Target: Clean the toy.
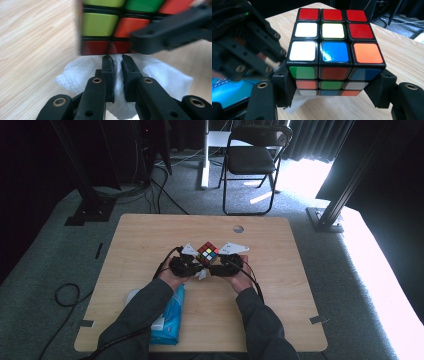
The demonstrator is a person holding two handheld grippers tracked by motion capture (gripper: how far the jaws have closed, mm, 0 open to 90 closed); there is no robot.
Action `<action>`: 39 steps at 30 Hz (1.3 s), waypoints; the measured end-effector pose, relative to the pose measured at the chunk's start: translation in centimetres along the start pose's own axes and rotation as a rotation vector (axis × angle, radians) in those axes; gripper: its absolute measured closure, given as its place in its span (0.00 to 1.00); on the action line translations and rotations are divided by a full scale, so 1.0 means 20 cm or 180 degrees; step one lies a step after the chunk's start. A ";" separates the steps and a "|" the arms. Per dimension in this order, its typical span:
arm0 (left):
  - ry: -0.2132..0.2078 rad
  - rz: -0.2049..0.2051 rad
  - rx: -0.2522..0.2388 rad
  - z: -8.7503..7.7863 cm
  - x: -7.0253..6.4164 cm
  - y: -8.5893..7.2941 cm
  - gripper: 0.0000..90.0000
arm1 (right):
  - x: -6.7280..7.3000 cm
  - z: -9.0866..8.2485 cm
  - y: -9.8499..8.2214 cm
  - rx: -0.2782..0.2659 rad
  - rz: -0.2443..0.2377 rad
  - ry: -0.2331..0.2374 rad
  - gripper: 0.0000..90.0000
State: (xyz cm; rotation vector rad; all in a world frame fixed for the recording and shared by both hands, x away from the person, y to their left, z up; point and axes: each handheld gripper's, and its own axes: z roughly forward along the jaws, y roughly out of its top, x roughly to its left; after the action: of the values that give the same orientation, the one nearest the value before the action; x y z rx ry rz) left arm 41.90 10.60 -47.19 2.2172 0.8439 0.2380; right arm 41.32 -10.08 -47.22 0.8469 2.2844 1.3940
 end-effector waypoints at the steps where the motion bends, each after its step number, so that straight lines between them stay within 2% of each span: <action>1: 0.0026 -0.0026 -0.0007 0.00 0.01 0.00 0.92 | 0.00 0.00 0.00 -0.0001 -0.0005 -0.0002 0.38; 5: 0.0129 -0.0197 -0.0070 -0.03 0.06 -0.01 0.92 | -0.01 0.00 -0.01 -0.0004 0.0007 -0.0007 0.38; 8: 0.0173 -0.0278 -0.0116 -0.05 0.08 -0.02 0.92 | -0.01 0.00 -0.02 0.0007 0.0011 -0.0008 0.38; 16: 0.0228 -0.0332 -0.0166 -0.06 0.10 -0.02 0.92 | -0.02 -0.01 -0.04 0.0023 0.0038 -0.0037 0.38; 22: 0.0172 -0.0221 -0.0140 -0.05 0.07 -0.01 0.92 | -0.02 -0.02 -0.04 -0.0010 0.0069 -0.0048 0.38; 24: 0.0145 -0.0149 -0.0128 -0.04 0.06 -0.01 0.92 | -0.02 -0.01 -0.03 -0.0024 0.0062 -0.0043 0.38; 29: 0.0000 -0.0001 -0.0050 -0.02 0.02 -0.01 0.92 | -0.02 -0.01 -0.01 -0.0048 0.0056 -0.0043 0.38; 34: -0.0082 0.0104 -0.0058 -0.01 -0.01 -0.01 0.92 | -0.01 0.00 0.00 -0.0057 0.0070 -0.0030 0.38; 36: -0.0082 0.0104 -0.0058 -0.01 -0.01 -0.01 0.92 | -0.01 0.00 0.00 -0.0059 0.0068 -0.0027 0.38; 37: -0.0177 0.0189 -0.0020 -0.01 -0.04 0.00 0.92 | -0.01 0.00 0.01 -0.0067 0.0069 -0.0024 0.38; 39: -0.0230 0.0250 -0.0005 0.00 -0.06 0.00 0.92 | -0.01 0.01 0.01 -0.0072 0.0068 -0.0025 0.38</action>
State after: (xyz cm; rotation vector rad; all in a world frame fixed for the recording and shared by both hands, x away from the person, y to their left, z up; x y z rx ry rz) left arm 40.99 9.98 -47.08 2.2461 0.7185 0.1947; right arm 41.57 -10.04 -47.11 0.8706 2.2557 1.4203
